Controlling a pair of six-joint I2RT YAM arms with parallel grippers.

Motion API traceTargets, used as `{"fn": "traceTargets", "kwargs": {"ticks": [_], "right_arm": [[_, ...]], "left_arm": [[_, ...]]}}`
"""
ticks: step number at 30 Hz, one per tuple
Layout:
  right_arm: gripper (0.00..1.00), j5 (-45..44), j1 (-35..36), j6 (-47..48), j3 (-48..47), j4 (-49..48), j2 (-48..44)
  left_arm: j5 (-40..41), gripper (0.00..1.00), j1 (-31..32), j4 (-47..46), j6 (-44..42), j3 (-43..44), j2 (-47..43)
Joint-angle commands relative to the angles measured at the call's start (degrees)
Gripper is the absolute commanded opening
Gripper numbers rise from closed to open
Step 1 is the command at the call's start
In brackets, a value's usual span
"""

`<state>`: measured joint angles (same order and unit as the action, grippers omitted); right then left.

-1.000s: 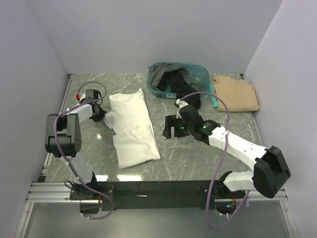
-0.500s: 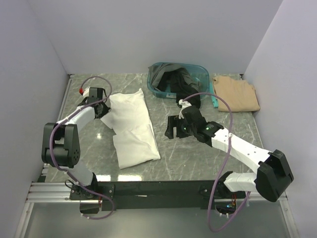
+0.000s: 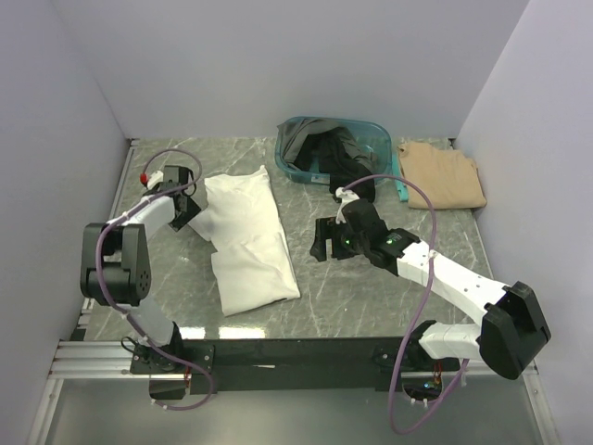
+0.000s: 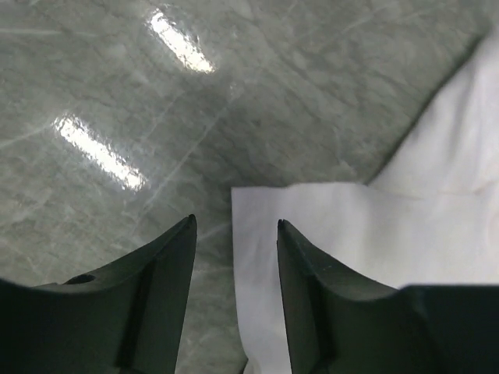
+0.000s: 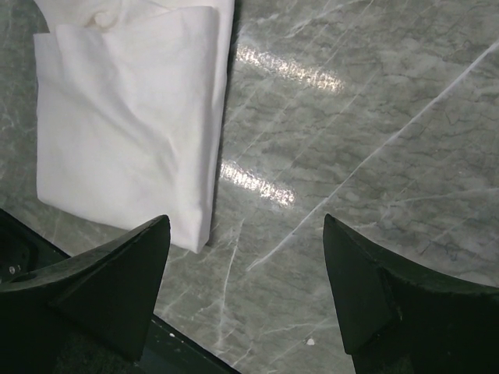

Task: Fold and stack the t-shirts
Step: Fold the tshirt

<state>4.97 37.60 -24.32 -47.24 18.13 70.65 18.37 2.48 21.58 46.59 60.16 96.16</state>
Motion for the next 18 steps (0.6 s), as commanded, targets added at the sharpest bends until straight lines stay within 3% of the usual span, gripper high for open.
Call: {"fn": "traceTargets", "kwargs": {"ticks": [1,8,18], "right_arm": [[0.85,0.4,-0.3,0.9,0.6,-1.2,-0.2],[0.85,-0.1,-0.5,1.4,0.7,-1.1,-0.5],[0.85,0.0,-0.6,1.6,0.8,-1.1,-0.5]], "left_arm": [[-1.7,0.52,-0.9,-2.2,-0.6,3.1,3.1],[-3.0,0.49,-1.0,1.5,-1.1,8.5,10.1],[-3.0,0.37,-0.9,4.2,-1.6,6.6,8.2]]}}
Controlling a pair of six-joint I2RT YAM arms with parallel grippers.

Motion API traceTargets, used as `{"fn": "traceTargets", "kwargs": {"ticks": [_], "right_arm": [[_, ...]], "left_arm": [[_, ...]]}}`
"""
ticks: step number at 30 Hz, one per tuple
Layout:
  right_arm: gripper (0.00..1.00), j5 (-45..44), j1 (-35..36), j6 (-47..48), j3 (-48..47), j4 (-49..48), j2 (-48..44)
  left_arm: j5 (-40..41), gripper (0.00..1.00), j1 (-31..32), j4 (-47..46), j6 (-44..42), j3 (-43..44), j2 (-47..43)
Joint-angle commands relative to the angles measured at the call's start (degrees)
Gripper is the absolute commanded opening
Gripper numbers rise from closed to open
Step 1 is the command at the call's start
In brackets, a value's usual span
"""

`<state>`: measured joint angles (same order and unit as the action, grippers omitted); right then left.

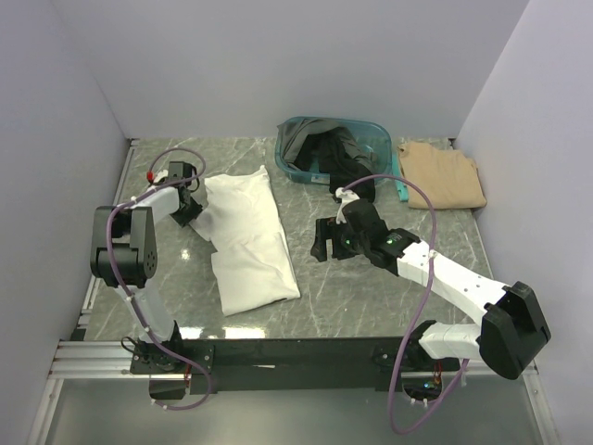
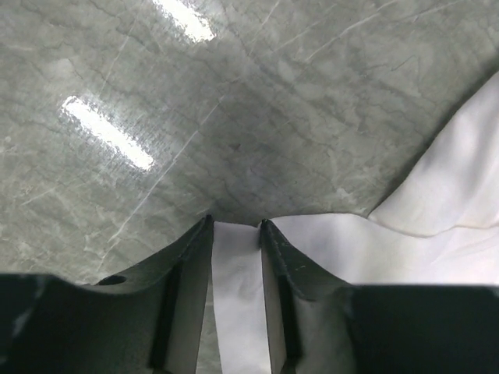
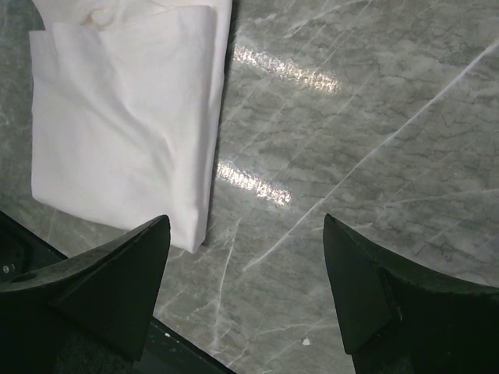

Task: Fold and stack the t-shirts
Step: Fold the tshirt

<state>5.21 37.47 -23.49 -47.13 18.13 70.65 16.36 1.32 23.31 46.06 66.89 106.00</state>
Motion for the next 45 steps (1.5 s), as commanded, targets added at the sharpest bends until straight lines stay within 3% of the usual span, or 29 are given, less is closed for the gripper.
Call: {"fn": "traceTargets", "kwargs": {"ticks": [1,8,11,12,25,37,45], "right_arm": [[0.85,-0.2,-0.5,0.7,0.9,-1.1,-0.6],[0.85,0.1,-0.8,0.7,1.0,-1.5,-0.5],[0.85,0.1,-0.8,0.7,1.1,-1.5,-0.7],[0.85,0.1,-0.8,0.7,1.1,-1.4,-0.6],[0.85,0.3,-1.1,0.7,1.3,-1.4,-0.8],[0.85,0.7,-1.3,0.7,2.0,-1.7,-1.2],[0.85,0.6,-1.2,0.5,2.5,-1.3,-2.3]], "left_arm": [[-1.0,0.36,0.3,2.4,-1.1,-0.4,-1.9],[-5.5,0.29,0.7,1.3,-2.9,-1.7,-1.7],[-6.0,0.03,0.8,1.5,-3.3,-1.9,-1.6],[-6.2,0.01,0.8,1.3,-3.4,-2.3,-2.3],[-3.6,0.01,4.4,4.2,-0.6,-0.6,-8.9],[3.5,0.01,12.4,14.0,8.1,11.1,-4.1],[7.0,0.01,16.1,20.0,12.6,18.0,3.5]]}}
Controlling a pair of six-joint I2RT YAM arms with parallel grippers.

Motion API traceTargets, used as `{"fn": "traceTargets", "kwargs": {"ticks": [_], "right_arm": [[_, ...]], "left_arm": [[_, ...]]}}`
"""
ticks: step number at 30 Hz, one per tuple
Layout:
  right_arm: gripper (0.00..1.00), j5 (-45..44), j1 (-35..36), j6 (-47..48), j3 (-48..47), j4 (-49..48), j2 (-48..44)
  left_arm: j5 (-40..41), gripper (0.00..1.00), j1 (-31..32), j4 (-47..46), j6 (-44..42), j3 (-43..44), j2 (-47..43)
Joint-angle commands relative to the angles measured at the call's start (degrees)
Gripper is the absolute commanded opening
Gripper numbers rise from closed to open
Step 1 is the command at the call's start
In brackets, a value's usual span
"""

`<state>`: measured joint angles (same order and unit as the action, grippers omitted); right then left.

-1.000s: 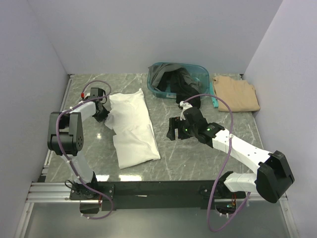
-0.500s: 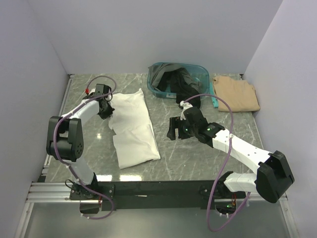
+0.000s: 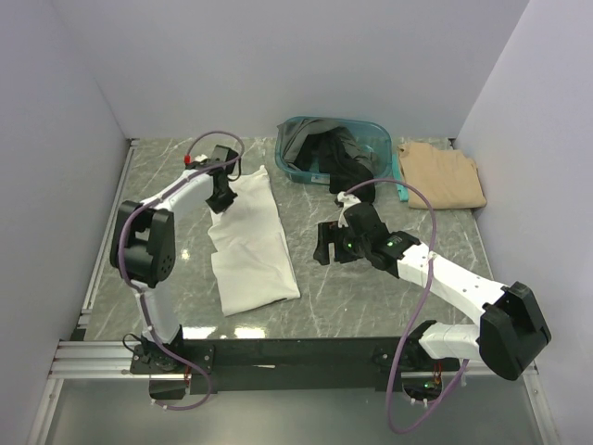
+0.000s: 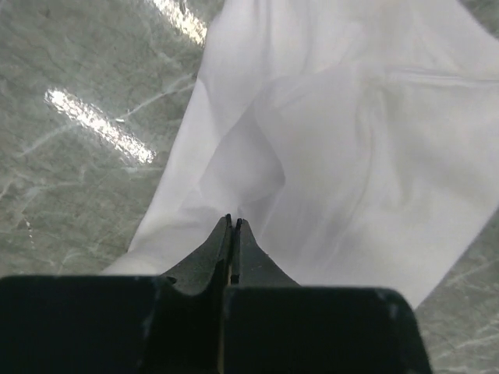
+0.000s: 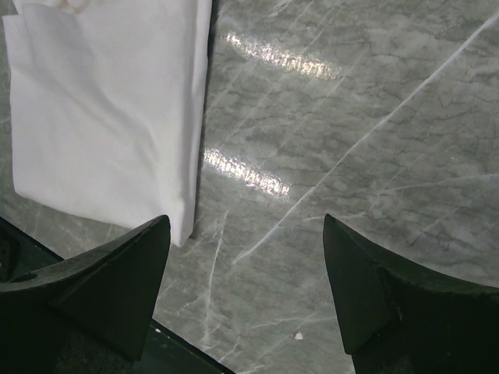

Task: Fold and stack the t-shirts
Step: Fold the tshirt

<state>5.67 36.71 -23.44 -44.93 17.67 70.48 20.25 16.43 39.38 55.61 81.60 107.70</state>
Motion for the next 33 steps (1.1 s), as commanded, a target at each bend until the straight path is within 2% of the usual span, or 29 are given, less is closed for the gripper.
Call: {"fn": "traceTargets", "kwargs": {"ticks": [1,10,13,16,17,19,20,25,27,28,33], "right_arm": [[0.85,0.2,-0.5,0.5,0.2,-1.0,-2.1],[0.85,0.2,-0.6,0.6,0.3,-0.9,-1.8],[0.85,0.1,-0.5,0.7,0.2,-0.8,-1.9],[0.85,0.2,-0.5,0.7,0.2,-0.7,-1.9],[0.85,0.3,-0.5,0.8,0.1,-0.6,-2.0],[0.85,0.4,-0.5,0.8,0.1,-0.7,-1.9],[0.85,0.4,-0.6,0.9,0.2,-0.7,-2.0],[0.85,0.5,-0.6,0.9,-0.1,-0.7,-1.9],[0.85,0.5,-0.5,0.8,-0.1,-0.7,-2.0],[0.85,0.7,-0.5,0.9,-0.1,-0.6,-1.9],[0.85,0.8,-0.5,0.8,0.1,-0.9,-2.0]], "left_arm": [[3.2,0.01,1.6,4.2,3.4,3.9,2.3],[0.3,0.01,3.8,1.8,2.2,8.4,8.0],[0.9,0.03,3.9,2.5,1.8,10.0,9.5],[1.0,0.19,3.9,1.0,0.9,10.0,9.9],[0.9,0.30,3.9,0.7,0.6,9.9,10.0],[1.0,0.40,3.9,0.9,0.2,9.9,10.0],[0.9,0.44,3.9,0.8,0.0,9.8,9.8],[1.0,0.46,3.9,0.7,-1.0,9.1,7.3],[2.0,0.52,3.9,1.4,-1.6,9.3,5.5],[3.3,0.59,4.0,2.0,-1.8,10.1,4.5],[5.4,0.79,3.9,4.0,-3.5,10.6,1.2]]}}
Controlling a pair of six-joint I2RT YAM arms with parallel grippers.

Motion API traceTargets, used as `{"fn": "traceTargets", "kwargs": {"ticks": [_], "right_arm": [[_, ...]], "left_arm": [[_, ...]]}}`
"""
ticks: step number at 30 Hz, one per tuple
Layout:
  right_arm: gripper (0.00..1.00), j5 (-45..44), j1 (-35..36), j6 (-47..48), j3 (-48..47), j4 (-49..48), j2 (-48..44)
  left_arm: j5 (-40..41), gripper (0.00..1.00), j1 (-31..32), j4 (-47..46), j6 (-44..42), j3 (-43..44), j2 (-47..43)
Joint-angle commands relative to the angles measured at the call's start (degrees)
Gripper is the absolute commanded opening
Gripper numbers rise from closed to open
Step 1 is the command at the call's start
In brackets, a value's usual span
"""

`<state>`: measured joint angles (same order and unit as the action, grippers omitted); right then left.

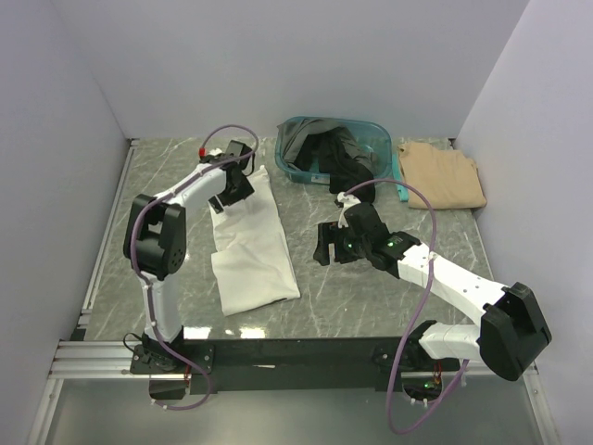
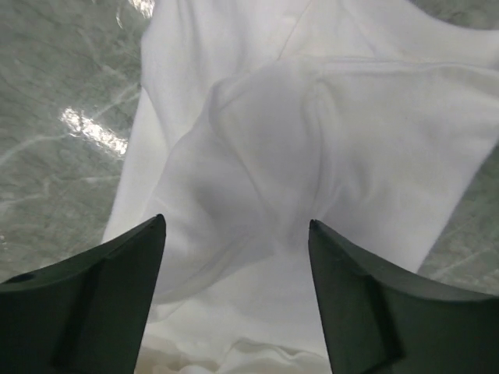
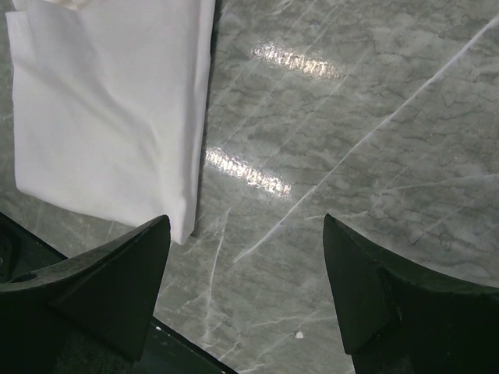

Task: Fold and stack the t-shirts
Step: Fold the tshirt

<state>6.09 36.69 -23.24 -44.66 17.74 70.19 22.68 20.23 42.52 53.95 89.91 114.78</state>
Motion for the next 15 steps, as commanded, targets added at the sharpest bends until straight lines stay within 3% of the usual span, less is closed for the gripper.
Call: {"fn": "traceTargets", "kwargs": {"ticks": [1,5,9,15], "right_arm": [[0.85,0.5,-0.6,0.6,-0.2,-0.9,-1.6],[0.85,0.8,-0.5,0.6,-0.4,-0.9,-1.0],[0.85,0.8,-0.5,0.6,-0.6,-0.9,-0.4],[0.85,0.7,-0.6,0.7,-0.7,-0.9,0.0]], "left_arm": [[2.7,0.81,0.1,0.5,-1.9,1.1,-6.5],[-0.6,0.89,0.2,-2.3,-2.3,-2.6,-8.5],[-6.7,0.92,0.1,-7.5,-3.3,-7.7,-9.3],[-9.5,0.93,0.2,-12.0,-3.1,-13.6,-9.0]]}}
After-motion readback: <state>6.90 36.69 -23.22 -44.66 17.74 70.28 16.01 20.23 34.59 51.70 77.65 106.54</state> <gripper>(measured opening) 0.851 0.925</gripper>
